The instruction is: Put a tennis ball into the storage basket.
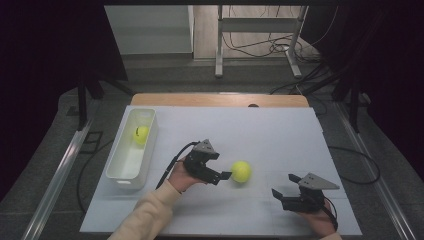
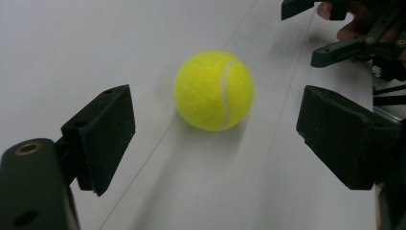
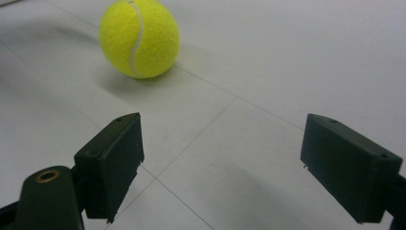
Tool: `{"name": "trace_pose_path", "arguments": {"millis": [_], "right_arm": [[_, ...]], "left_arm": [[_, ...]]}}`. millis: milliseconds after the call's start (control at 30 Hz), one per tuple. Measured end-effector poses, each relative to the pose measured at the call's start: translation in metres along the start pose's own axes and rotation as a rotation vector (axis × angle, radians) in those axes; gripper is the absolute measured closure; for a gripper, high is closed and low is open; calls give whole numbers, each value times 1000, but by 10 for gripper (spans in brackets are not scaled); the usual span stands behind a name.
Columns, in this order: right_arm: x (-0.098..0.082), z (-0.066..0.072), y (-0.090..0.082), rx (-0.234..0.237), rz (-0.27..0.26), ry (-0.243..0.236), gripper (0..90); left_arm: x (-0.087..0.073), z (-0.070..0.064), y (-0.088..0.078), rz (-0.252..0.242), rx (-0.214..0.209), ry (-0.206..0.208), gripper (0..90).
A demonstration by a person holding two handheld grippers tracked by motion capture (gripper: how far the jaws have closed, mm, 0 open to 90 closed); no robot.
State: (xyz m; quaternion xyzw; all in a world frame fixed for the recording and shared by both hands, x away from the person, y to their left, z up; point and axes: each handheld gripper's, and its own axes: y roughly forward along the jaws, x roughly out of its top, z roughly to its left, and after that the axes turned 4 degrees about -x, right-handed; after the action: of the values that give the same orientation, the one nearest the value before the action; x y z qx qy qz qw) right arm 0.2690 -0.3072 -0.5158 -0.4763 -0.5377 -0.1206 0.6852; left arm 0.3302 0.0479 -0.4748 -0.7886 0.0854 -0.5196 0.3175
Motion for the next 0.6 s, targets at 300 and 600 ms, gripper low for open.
{"name": "trace_pose_path", "arguments": {"millis": [300, 600], "right_arm": [[0, 0, 0, 1, -2, -1, 153], [0, 0, 0, -2, 5, -1, 154]], "left_arm": [[0, -5, 16, 36, 8, 11, 136], [0, -6, 33, 74, 15, 14, 121]]}}
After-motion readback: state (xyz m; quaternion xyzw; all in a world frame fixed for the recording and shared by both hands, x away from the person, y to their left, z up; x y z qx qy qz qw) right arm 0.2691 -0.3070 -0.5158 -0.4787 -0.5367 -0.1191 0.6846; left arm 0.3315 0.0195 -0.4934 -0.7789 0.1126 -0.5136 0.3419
